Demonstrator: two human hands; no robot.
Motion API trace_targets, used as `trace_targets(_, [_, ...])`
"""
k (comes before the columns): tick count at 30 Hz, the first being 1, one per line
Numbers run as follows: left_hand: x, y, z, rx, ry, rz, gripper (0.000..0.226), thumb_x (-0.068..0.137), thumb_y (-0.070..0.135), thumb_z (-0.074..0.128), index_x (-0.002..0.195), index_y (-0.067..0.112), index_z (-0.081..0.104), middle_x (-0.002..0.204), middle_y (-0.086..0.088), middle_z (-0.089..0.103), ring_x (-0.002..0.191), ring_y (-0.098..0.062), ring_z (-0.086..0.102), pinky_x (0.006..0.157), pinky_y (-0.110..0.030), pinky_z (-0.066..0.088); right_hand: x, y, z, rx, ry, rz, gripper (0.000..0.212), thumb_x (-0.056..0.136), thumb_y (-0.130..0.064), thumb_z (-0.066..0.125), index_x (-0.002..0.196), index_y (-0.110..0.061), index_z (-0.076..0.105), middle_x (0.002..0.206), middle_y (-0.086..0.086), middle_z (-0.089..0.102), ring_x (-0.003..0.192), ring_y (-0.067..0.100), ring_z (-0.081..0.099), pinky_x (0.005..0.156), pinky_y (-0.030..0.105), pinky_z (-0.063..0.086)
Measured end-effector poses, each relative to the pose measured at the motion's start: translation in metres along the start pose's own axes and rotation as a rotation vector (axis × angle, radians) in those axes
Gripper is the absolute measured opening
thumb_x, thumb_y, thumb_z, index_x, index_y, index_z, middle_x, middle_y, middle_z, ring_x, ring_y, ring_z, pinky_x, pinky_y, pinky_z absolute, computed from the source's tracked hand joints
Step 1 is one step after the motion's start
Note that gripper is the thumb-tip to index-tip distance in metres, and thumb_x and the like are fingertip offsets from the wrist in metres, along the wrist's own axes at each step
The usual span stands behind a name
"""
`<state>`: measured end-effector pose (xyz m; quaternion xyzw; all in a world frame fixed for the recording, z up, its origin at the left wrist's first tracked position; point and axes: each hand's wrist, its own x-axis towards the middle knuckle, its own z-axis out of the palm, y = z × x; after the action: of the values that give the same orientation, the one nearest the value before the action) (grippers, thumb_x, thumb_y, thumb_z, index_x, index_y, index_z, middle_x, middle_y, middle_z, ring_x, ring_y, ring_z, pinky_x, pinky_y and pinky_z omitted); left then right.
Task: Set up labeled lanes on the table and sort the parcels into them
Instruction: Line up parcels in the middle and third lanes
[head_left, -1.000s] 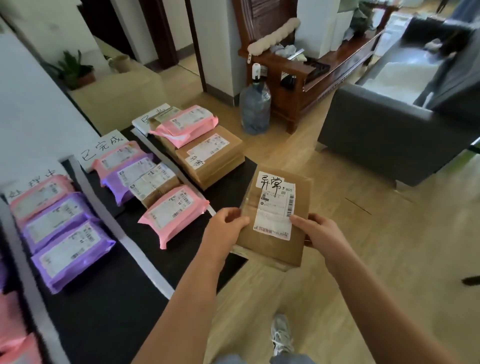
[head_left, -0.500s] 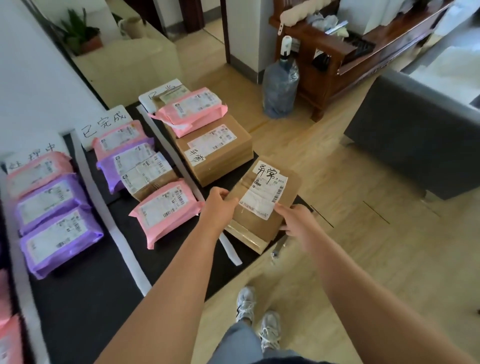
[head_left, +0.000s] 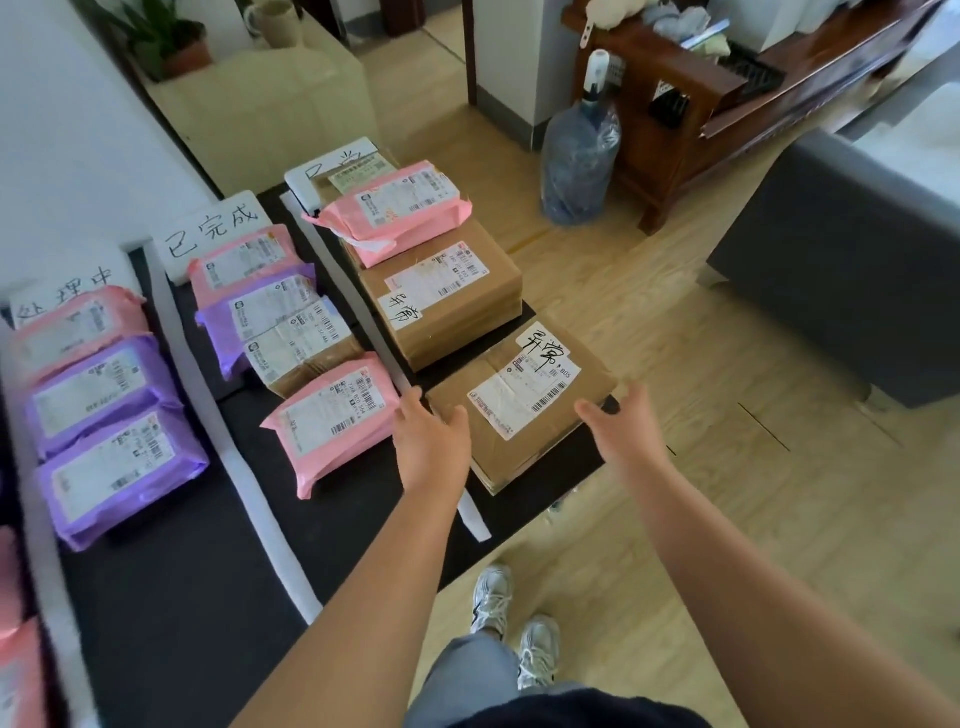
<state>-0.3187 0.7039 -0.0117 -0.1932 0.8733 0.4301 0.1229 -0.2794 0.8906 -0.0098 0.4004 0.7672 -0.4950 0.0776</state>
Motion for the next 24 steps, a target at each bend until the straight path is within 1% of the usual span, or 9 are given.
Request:
trace_targets(1, [-0.008,-0.005,0.003,-0.051,0.017,-0.052,0.061,0.094,0.028,0.062,0.147,0.018,0.033,0.147,-0.004,0.041,0.125,-0.022,0.051,0.087,-0.031,0.047,0.004,-0.002,-0.005,-0.036,0.032,-0.039,0.078,0.094,-0.036,0.064,0.157,-0.020,0.020,0.154,0.003,0.036,0.132,0.025,0.047,0.103,0.041,0.044])
trace_targets(3, [-0.022,-0.013,0.010,-0.109,-0.024,-0.146,0.057,0.093,0.029,0.063,0.142,0.015,0.036,0.141,-0.004,0.044,0.115,-0.020,0.054,0.086,-0.031,0.048,0.009,-0.006,-0.013,-0.129,0.043,-0.083,0.074,0.096,-0.036,0.060,0.157,-0.021,0.021,0.157,0.005,0.032,0.132,0.025,0.047,0.096,0.038,0.042])
trace_targets(6, [-0.032,-0.021,0.019,-0.087,-0.140,-0.185,0.048,0.094,0.033,0.061,0.134,0.017,0.041,0.131,-0.003,0.053,0.102,-0.016,0.059,0.083,-0.035,0.054,0.016,-0.010,-0.015,-0.218,-0.028,-0.116,0.057,0.099,-0.031,0.056,0.150,-0.016,0.036,0.140,0.006,0.053,0.104,0.019,0.053,0.080,0.029,0.036])
trace_targets(9, [-0.023,-0.019,0.017,-0.071,-0.139,-0.139,0.048,0.095,0.032,0.059,0.138,0.017,0.044,0.131,-0.002,0.056,0.105,-0.017,0.061,0.075,-0.029,0.050,0.019,-0.015,-0.014,-0.238,-0.057,-0.127,0.052,0.100,-0.028,0.056,0.147,-0.015,0.040,0.130,0.005,0.059,0.092,0.016,0.049,0.075,0.028,0.036])
trace_targets(13, [-0.008,-0.009,0.007,-0.013,-0.120,-0.069,0.050,0.098,0.030,0.055,0.144,0.018,0.042,0.136,-0.002,0.055,0.117,-0.020,0.058,0.081,-0.029,0.048,0.023,-0.026,-0.008,-0.238,-0.080,-0.166,0.052,0.100,-0.025,0.056,0.147,-0.013,0.041,0.134,0.005,0.057,0.102,0.020,0.053,0.078,0.027,0.036])
trace_targets(16, [0.002,-0.002,0.000,-0.001,-0.102,-0.063,0.055,0.100,0.029,0.053,0.150,0.016,0.036,0.141,-0.004,0.052,0.122,-0.023,0.056,0.090,-0.033,0.048,0.028,-0.035,-0.002,-0.214,-0.106,-0.179,0.053,0.100,-0.023,0.056,0.149,-0.013,0.038,0.131,0.005,0.058,0.090,0.017,0.050,0.076,0.027,0.037])
trace_targets(18, [0.009,0.000,-0.002,0.008,-0.113,-0.045,0.057,0.101,0.029,0.051,0.153,0.016,0.031,0.144,-0.004,0.050,0.117,-0.020,0.058,0.086,-0.030,0.049,0.031,-0.040,0.002,-0.199,-0.116,-0.179,0.054,0.100,-0.022,0.056,0.150,-0.014,0.036,0.127,0.004,0.059,0.086,0.014,0.047,0.074,0.027,0.037])
trace_targets(21, [0.018,-0.001,-0.001,0.015,-0.126,-0.033,0.055,0.102,0.028,0.048,0.154,0.018,0.030,0.143,-0.003,0.052,0.093,-0.009,0.056,0.074,-0.027,0.051,0.036,-0.045,0.006,-0.175,-0.115,-0.176,0.054,0.100,-0.021,0.055,0.150,-0.015,0.036,0.121,0.003,0.058,0.082,0.013,0.048,0.069,0.029,0.039])
trace_targets(24, [0.018,0.000,0.001,0.017,-0.129,-0.043,0.056,0.103,0.026,0.048,0.154,0.018,0.028,0.142,-0.004,0.051,0.098,-0.013,0.059,0.078,-0.030,0.054,0.039,-0.046,0.007,-0.165,-0.105,-0.171,0.054,0.100,-0.019,0.055,0.151,-0.015,0.035,0.120,0.003,0.057,0.076,0.010,0.047,0.061,0.025,0.038])
